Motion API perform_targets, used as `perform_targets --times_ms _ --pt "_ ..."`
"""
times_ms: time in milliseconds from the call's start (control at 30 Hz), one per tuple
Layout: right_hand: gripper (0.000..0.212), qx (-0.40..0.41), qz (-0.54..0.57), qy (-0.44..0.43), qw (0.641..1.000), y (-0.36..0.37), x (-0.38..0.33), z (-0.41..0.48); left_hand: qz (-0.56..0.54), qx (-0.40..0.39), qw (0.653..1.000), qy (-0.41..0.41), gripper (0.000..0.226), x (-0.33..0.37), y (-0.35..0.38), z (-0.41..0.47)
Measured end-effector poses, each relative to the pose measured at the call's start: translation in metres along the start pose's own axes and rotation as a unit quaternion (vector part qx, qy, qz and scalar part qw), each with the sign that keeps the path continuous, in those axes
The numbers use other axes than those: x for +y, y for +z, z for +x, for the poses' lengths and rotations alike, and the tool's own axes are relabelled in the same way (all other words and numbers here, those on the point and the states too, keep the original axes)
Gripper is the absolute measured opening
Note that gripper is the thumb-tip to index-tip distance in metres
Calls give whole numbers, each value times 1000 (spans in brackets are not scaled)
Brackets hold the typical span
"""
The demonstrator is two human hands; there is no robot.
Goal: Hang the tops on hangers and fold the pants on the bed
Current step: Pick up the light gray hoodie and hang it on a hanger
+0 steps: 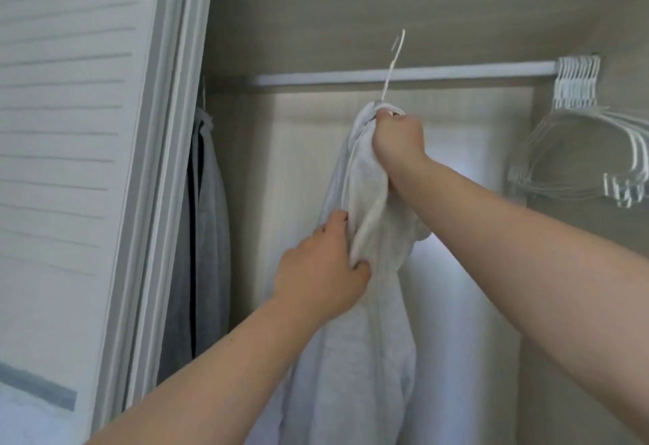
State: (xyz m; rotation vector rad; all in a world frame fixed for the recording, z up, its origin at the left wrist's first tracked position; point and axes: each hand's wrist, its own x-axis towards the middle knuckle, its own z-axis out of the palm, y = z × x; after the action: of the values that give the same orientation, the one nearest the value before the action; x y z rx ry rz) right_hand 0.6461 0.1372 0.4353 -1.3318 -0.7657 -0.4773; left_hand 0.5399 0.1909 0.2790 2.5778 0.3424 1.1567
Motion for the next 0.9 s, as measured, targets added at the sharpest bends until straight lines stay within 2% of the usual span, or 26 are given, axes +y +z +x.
perform_targets --times_ms 133,200,267,433,600,733,833,900 --pt "25 14 7 -6 1000 1 4 57 105 27 994 34 20 1 -2 52" --pt "25 19 2 -15 1000 -4 8 84 162 47 984 50 11 9 -1 74" --pt "23 27 -17 -16 999 -9 12 110 210 61 974 57 13 19 2 92" --pt "23 20 -35 25 999 -24 26 149 246 53 965 72 13 40 13 120" --pt "32 2 -37 57 998 -29 43 154 259 41 961 81 16 44 26 132" --pt "31 -41 -51 73 995 -28 61 143 270 11 960 72 28 37 33 124" --pt "12 -66 -25 65 995 -28 65 134 274 23 959 74 18 33 35 114" --pt "8 -89 -16 56 994 -29 62 127 263 31 961 77 16 31 34 109"
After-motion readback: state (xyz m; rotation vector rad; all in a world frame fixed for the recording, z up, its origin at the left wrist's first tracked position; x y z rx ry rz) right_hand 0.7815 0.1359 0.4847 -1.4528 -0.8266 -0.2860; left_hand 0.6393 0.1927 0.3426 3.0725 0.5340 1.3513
